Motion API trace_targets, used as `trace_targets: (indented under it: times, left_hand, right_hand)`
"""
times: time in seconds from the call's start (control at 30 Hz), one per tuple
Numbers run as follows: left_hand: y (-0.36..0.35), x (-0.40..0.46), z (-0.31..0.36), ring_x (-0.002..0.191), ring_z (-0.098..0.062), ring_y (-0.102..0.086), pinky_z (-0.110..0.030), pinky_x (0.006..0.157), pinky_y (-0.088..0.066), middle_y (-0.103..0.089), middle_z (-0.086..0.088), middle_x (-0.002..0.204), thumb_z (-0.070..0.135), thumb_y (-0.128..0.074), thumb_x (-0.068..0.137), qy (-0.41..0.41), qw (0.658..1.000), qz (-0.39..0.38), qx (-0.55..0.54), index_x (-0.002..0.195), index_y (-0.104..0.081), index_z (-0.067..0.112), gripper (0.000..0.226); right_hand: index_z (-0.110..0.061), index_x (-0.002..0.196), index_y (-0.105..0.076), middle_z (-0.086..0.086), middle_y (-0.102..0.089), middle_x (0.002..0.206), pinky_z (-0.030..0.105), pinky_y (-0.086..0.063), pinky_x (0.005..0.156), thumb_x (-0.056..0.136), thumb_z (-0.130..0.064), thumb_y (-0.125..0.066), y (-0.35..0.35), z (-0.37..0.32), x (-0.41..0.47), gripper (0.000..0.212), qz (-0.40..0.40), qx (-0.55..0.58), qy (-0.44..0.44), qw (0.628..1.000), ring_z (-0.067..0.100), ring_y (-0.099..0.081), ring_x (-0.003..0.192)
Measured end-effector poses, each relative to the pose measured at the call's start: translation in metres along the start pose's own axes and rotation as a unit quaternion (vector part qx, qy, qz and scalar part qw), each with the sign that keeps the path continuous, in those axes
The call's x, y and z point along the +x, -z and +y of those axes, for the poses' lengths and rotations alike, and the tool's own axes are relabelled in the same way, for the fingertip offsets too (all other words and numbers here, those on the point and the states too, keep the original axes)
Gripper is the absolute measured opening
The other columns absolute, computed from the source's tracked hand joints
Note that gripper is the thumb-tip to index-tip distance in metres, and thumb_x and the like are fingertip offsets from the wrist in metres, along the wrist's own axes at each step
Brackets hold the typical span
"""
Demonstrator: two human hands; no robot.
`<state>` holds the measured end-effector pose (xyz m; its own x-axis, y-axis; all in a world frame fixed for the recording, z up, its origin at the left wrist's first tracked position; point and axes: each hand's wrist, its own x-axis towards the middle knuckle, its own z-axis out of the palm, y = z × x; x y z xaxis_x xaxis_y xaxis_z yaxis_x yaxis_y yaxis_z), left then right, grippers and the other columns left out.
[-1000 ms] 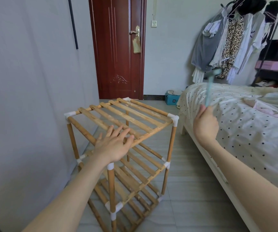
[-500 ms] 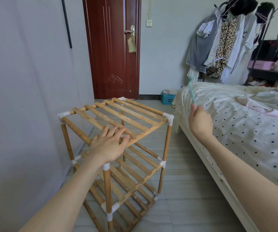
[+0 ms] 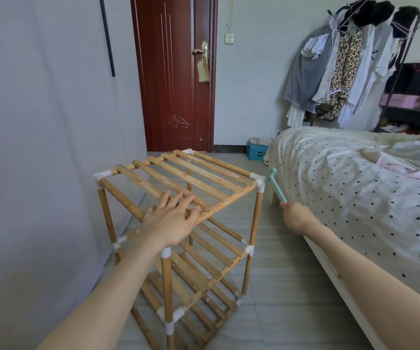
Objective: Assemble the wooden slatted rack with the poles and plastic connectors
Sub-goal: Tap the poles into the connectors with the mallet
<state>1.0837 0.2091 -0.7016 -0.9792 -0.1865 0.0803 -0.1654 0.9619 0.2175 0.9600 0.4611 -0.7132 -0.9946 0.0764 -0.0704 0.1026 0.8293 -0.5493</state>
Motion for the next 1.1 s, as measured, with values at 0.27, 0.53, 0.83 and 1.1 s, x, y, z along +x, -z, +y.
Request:
trace_targets:
  times: [0.27, 0.53, 0.83, 1.1]
  left_hand:
    - [0.003, -0.013, 0.002, 0.122, -0.015, -0.048, -0.03, 0.091, -0.041, -0.058, 0.008, 0.124, 0.04, -0.026, 0.101, -0.007, 0.98, 0.145, -0.133, 0.133, -0.048, 0.035, 0.039]
    - [0.035, -0.055, -0.045, 0.114, -0.007, -0.058, -0.032, 0.101, -0.041, -0.068, 0.007, 0.111, 0.036, -0.052, 0.093, -0.029, 0.777, 0.105, -0.62, 0.116, -0.056, 0.025, 0.026]
    - [0.03, -0.104, -0.137, 0.065, -0.002, -0.062, -0.013, 0.065, -0.05, -0.063, -0.001, 0.082, 0.008, -0.059, 0.089, 0.094, 0.781, 0.163, -0.595, 0.097, -0.063, 0.012, 0.009]
    - [-0.136, -0.11, -0.244, 0.067, -0.025, -0.055, -0.03, 0.062, -0.048, -0.058, -0.009, 0.07, 0.003, -0.059, 0.089, 0.3, 0.823, 0.09, -0.473, 0.103, -0.065, 0.002, 0.015]
  right_hand:
    - [-0.008, 0.079, -0.052, 0.002, -0.049, 0.063, 0.031, -0.035, 0.054, 0.101, -0.033, -0.028, -0.012, -0.011, -0.062, 0.041, 0.147, 0.16, 0.215, 0.952, 0.018, -0.047, 0.058]
    - [-0.019, 0.085, -0.054, -0.007, -0.044, 0.062, 0.025, -0.031, 0.054, 0.1, -0.03, -0.035, -0.05, -0.089, -0.168, 0.027, -0.132, 0.306, 0.293, 0.896, 0.006, -0.038, 0.052]
    - [-0.024, 0.072, -0.051, -0.005, -0.042, 0.058, 0.02, -0.028, 0.052, 0.101, -0.018, -0.035, -0.168, -0.172, -0.218, 0.033, -0.262, 0.339, 0.305, 0.851, 0.002, -0.039, 0.047]
    - [-0.016, 0.1, -0.059, 0.005, -0.059, 0.097, 0.03, -0.038, 0.078, 0.097, -0.023, -0.036, -0.339, -0.125, -0.188, 0.024, -0.379, 0.106, 0.2, 0.897, 0.009, -0.044, 0.084]
